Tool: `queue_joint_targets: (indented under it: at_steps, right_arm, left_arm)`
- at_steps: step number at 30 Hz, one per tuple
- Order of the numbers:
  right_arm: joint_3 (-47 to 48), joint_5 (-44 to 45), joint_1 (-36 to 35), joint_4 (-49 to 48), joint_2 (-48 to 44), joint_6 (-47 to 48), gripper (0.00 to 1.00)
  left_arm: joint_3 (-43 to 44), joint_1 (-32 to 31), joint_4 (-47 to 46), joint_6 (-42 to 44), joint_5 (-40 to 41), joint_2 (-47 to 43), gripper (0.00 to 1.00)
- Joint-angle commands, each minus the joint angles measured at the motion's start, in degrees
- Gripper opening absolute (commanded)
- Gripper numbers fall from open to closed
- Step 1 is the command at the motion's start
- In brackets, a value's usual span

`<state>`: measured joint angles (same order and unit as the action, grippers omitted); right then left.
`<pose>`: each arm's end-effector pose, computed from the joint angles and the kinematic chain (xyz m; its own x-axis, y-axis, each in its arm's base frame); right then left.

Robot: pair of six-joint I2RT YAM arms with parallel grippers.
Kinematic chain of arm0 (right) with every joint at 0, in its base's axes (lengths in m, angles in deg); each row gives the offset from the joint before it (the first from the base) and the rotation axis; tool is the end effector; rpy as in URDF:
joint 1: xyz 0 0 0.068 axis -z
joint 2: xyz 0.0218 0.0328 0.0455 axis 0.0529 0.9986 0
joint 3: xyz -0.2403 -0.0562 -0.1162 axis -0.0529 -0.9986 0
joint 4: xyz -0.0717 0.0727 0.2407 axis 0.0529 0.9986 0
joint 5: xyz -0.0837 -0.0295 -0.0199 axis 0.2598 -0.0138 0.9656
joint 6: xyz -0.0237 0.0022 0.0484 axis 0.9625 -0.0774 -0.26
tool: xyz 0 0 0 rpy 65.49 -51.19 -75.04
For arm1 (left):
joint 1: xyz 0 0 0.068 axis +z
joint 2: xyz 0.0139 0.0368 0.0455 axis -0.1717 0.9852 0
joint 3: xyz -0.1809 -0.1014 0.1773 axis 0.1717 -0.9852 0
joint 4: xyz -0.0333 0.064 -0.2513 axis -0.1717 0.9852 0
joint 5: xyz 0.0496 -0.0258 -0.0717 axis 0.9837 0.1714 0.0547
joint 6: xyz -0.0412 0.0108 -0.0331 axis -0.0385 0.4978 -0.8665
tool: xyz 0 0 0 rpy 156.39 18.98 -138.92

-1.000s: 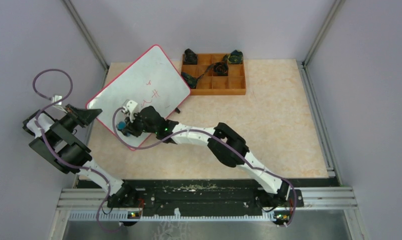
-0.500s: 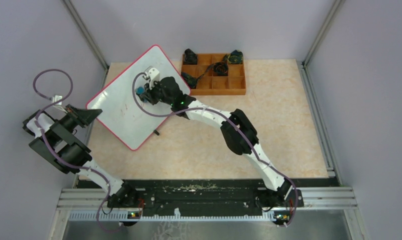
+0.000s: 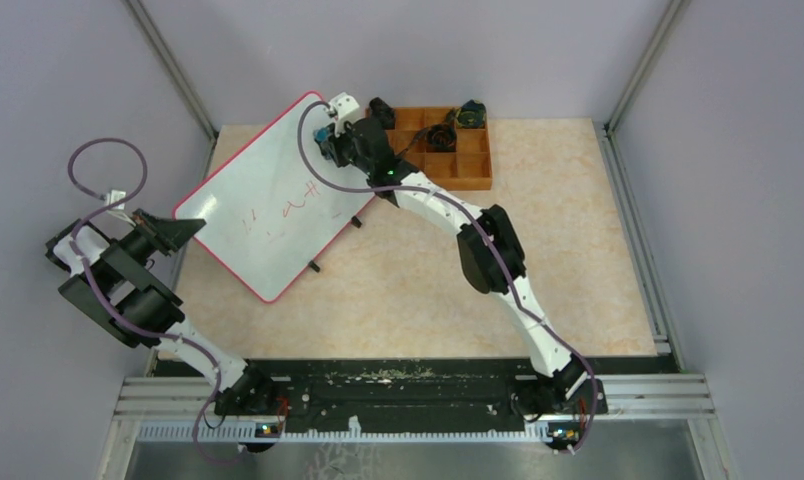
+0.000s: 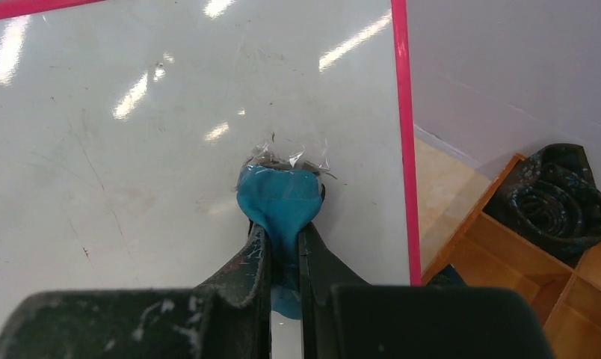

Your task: Erase the whiteboard

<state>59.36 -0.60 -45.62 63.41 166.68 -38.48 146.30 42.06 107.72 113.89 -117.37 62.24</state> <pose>0.4299 0.3969 0.2705 -0.0974 -0.0451 -0.9942 -0.7004 0.7128 0.0363 0.2174 0.2197 0.2508 -0.3502 -0.3795 -0.8564 0.5223 0.6798 -0.5149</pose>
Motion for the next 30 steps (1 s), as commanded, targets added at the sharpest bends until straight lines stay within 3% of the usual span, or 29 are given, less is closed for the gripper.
queue_joint_targets:
  at_steps: [1, 20, 30]
  right_arm:
    - [0.8, 2.26, -2.52, 0.59, 1.97, 2.27, 0.0]
    - [-2.6, 0.23, -20.62, -3.57, 2.96, 0.82, 0.0]
    - [-3.75, 3.36, -22.25, -4.26, 3.04, 0.78, 0.0]
  left_arm:
    - [0.39, 0.85, -4.84, 4.05, 6.33, -2.16, 0.0]
    - [-0.64, 0.81, -4.83, 4.41, 6.05, -3.43, 0.0]
    - [-0.89, 0.79, -4.83, 4.59, 6.27, -3.57, 0.0]
